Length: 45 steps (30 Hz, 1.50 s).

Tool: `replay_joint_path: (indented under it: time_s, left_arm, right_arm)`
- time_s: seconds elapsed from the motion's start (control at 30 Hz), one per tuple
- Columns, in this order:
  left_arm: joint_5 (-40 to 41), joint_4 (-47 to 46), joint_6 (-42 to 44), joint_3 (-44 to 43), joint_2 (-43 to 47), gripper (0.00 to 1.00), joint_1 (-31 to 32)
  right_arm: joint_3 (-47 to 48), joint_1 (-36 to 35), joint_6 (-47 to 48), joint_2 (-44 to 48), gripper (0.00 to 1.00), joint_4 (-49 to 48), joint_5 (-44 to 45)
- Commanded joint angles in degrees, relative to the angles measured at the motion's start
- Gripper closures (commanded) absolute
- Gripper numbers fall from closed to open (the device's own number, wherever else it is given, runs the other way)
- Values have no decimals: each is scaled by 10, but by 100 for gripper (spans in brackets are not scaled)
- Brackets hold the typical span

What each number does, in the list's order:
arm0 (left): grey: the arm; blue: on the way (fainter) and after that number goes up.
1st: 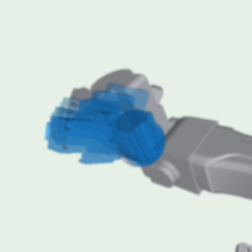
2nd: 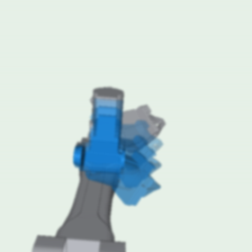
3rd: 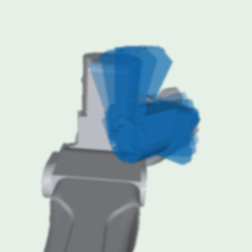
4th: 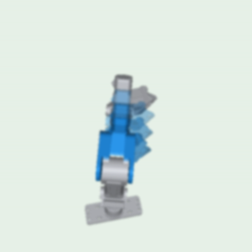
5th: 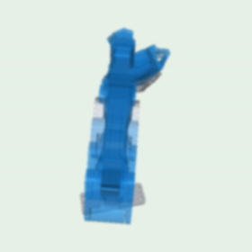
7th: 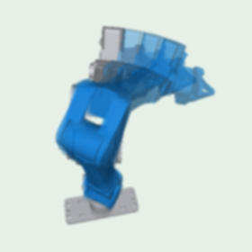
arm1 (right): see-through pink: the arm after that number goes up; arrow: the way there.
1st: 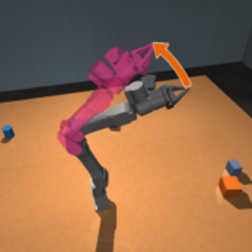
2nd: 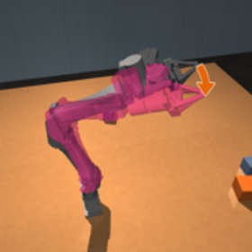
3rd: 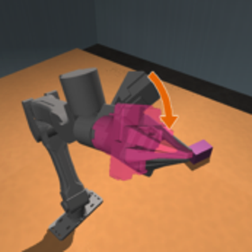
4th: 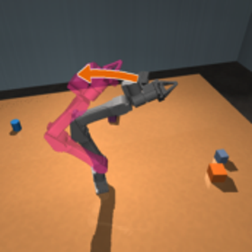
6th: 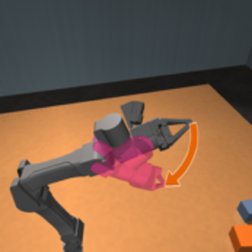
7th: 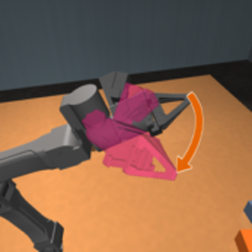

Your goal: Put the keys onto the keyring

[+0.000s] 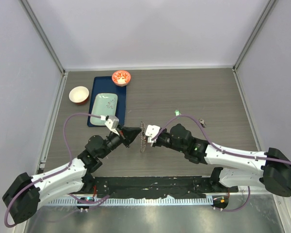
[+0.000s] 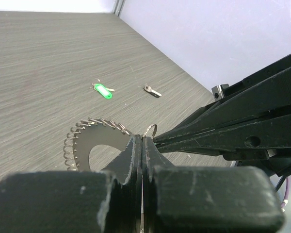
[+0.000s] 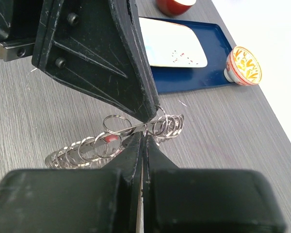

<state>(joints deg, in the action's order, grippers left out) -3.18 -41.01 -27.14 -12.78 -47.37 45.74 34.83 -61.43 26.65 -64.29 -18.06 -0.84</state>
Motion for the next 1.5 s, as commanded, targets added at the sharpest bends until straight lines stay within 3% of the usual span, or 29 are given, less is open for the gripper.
replay_joint_path:
  time_s: [0.0,0.13,0.37,0.53,0.7,1.17,1.47]
  left_arm:
    - [34,-116,2,-2,12,97,-7]
    - [37,-16,58,-2,58,75,-7]
    - [14,85,142,-10,113,64,-7]
    - [-78,108,191,-33,53,55,-7]
    - [-132,74,234,-45,1,50,-8]
    - [-243,32,383,-76,-99,44,-18]
    - [-314,-25,386,-88,-164,53,-32]
  right_arm:
    - [3,-13,12,24,99,26,7]
    - [19,-13,32,57,99,79,39]
    - [61,-13,56,65,99,177,27]
    - [84,-13,68,63,99,220,16]
    - [97,-13,74,61,99,253,-9]
    - [114,-13,90,54,99,286,-20]
    - [119,-13,91,53,99,294,-18]
